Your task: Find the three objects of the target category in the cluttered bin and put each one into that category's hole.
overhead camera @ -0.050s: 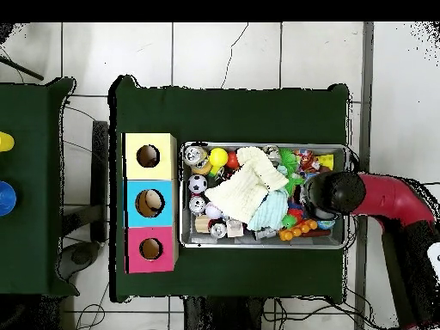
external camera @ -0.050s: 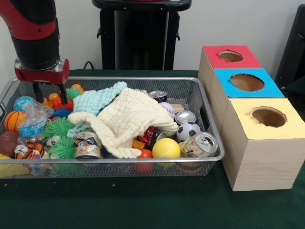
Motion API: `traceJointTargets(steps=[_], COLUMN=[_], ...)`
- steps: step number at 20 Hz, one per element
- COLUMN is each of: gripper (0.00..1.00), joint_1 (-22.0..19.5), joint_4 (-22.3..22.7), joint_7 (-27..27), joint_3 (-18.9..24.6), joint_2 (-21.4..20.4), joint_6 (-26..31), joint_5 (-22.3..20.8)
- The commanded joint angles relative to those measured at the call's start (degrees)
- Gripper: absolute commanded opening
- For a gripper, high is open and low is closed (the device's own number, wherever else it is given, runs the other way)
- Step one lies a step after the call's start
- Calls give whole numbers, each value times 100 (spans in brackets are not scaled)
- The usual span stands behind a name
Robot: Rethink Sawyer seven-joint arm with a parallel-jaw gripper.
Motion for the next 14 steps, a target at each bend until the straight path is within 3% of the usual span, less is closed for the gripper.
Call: traceJointTargets(steps=[1,4,11,14], gripper=[100,100,100,100], joint_1=[100,-19,265,358], joint_4=[-810,-867,-855,-939], joint_7=[-696,-941,-621,-424], joint_3=[-575,-509,-706,-771], joint_2=[-282,-252,-453,-280], joint_6=[265,492,453,334], joint_5=[-881,-722,-806,-808])
